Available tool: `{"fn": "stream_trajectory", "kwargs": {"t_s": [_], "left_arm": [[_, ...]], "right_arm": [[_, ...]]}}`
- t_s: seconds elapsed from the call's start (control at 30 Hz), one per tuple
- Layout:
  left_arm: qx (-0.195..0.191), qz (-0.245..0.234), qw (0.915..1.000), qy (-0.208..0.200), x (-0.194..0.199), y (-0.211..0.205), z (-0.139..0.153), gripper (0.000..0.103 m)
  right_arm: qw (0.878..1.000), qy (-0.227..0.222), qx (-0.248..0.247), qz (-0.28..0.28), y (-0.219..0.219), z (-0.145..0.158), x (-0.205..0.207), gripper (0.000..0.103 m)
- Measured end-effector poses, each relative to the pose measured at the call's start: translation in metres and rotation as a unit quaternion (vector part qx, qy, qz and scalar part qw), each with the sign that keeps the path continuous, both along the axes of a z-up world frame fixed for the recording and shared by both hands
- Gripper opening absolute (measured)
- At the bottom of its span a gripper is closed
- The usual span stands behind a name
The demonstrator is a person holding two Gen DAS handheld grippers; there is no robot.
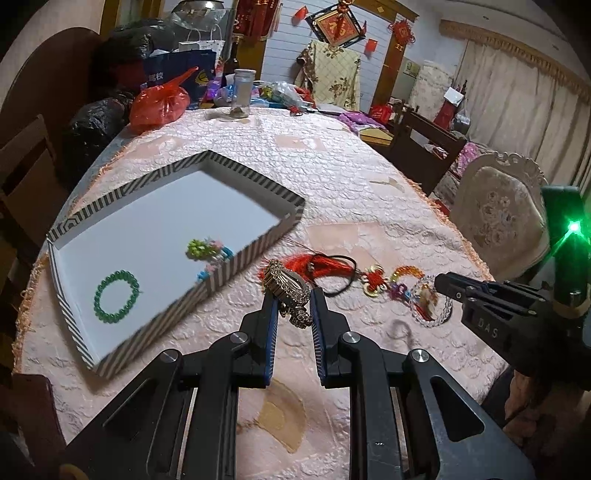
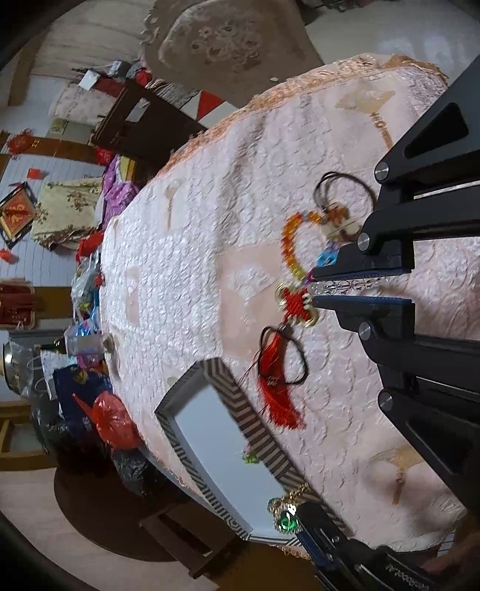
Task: Organize jewelry
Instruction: 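Carry the turtle pendant and clear bracelet over the striped tray and lower them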
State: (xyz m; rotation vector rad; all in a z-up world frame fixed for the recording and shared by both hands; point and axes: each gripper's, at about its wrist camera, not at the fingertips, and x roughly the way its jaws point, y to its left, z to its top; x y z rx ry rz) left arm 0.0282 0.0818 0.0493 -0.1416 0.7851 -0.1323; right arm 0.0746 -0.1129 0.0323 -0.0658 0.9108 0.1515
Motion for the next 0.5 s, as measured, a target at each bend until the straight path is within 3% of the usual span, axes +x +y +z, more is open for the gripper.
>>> {"fn": "stream_trajectory", "kwargs": {"t_s": [0.5], "left_arm": [[0.016,0.05,0.9986,0.003,0.035,0.055,0.018,0.016]], "right_arm": [[0.996,-0.018,0.043,0.071,0.055,0.048,0.05,0.007]]}}
